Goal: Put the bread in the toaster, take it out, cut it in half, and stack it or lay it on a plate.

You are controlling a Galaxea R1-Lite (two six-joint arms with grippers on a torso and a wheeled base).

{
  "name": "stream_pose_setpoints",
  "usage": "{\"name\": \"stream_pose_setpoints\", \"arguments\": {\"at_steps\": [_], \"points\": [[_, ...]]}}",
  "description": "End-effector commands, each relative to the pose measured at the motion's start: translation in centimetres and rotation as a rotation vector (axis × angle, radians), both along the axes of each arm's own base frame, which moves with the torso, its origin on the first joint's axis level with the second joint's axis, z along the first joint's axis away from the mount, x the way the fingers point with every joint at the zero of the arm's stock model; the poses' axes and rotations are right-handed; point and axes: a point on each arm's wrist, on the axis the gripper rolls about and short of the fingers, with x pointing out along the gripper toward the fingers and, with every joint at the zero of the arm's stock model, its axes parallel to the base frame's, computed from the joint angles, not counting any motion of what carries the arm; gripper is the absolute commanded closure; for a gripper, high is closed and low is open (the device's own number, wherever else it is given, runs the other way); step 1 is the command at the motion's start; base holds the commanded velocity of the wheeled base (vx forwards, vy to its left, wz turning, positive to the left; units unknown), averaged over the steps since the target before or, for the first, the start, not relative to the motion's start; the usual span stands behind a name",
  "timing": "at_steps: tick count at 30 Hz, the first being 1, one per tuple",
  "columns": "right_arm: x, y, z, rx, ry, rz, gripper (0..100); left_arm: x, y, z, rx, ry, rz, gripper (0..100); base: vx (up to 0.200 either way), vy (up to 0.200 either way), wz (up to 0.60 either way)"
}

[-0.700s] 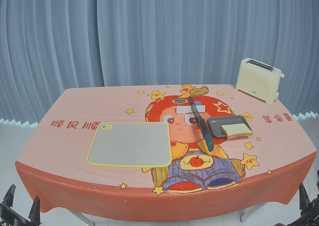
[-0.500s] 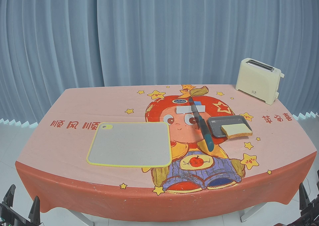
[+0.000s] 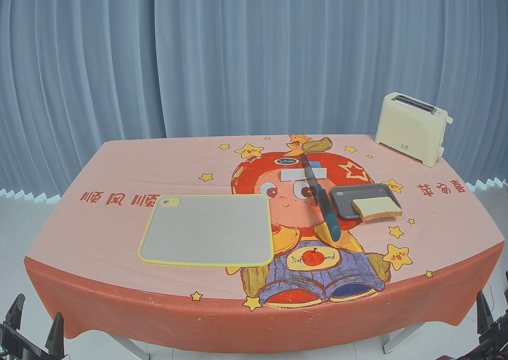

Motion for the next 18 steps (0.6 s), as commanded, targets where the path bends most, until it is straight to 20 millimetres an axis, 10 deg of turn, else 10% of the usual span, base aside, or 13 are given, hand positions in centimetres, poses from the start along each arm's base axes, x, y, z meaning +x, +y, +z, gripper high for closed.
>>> {"name": "stream_pose_setpoints", "arguments": {"at_steps": [1,18], "points": [[0.0,0.0,-0.51,-0.002,-0.001,0.0,0,0.01,0.0,-0.51,-0.001,0.0,0.002,0,0.0,0.0,0.0],[0.0,0.0,-0.51,-0.006,-0.001,0.002,0,0.01,0.0,-0.53,0.001,0.002,0.001,0,0.0,0.0,0.0]]}}
